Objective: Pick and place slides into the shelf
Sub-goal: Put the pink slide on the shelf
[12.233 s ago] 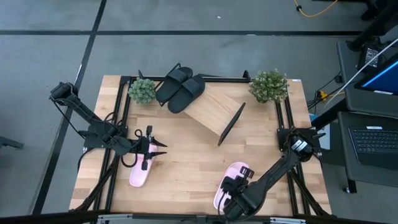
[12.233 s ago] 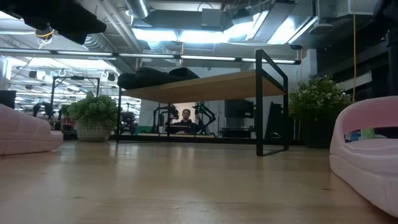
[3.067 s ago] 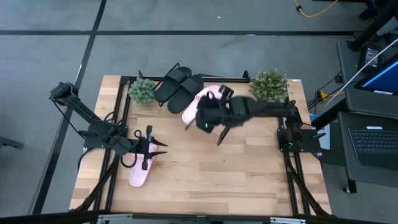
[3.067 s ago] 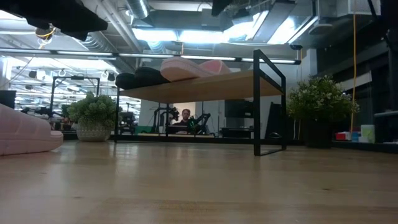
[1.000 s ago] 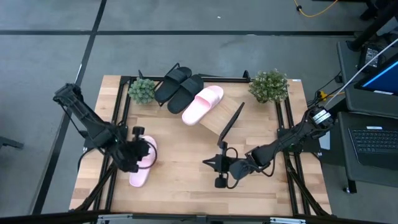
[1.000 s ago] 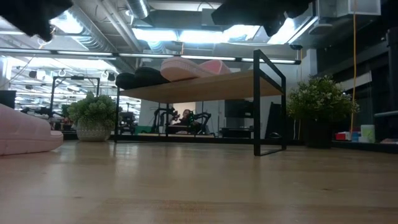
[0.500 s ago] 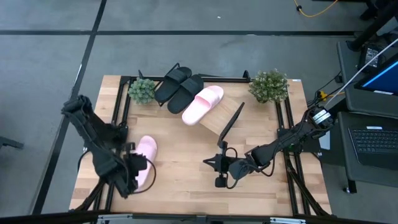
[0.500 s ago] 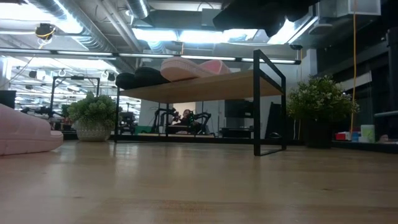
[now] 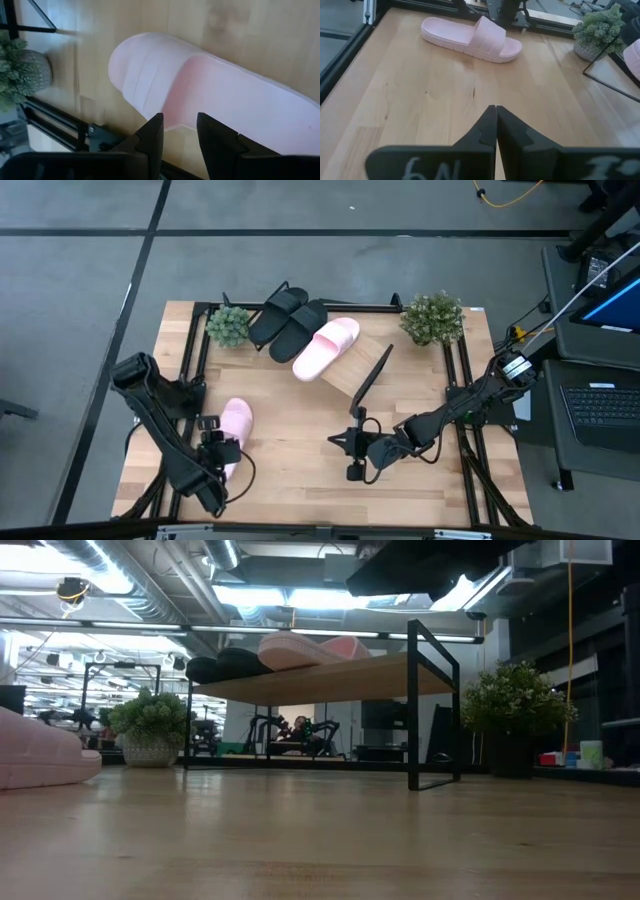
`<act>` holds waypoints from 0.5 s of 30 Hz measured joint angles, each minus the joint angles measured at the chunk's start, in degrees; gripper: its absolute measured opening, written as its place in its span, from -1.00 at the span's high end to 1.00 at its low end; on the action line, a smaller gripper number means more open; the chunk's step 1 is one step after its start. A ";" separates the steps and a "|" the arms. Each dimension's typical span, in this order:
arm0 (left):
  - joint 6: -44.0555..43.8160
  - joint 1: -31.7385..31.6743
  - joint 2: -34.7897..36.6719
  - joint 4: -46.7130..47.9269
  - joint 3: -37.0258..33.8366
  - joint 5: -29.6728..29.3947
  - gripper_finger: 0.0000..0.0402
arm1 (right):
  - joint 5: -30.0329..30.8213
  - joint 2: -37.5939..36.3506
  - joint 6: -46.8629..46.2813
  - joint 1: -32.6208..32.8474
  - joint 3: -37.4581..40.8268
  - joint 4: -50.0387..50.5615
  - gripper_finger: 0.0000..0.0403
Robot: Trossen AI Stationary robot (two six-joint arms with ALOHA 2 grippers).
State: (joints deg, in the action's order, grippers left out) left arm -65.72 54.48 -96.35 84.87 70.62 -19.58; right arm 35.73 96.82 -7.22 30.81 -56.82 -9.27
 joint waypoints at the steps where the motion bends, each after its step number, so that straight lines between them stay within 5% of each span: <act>1: 0.02 0.10 -0.43 -0.04 -0.09 -0.42 0.45 | 0.00 0.00 0.00 0.00 0.00 0.18 0.94; 15: 2.27 0.11 -2.02 -3.05 -5.01 -1.66 0.45 | -1.40 0.00 -2.16 0.00 0.00 1.65 0.94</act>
State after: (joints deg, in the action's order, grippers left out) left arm -63.45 54.59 -98.37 81.82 65.61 -21.23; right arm 34.33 96.82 -9.39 30.81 -56.82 -7.62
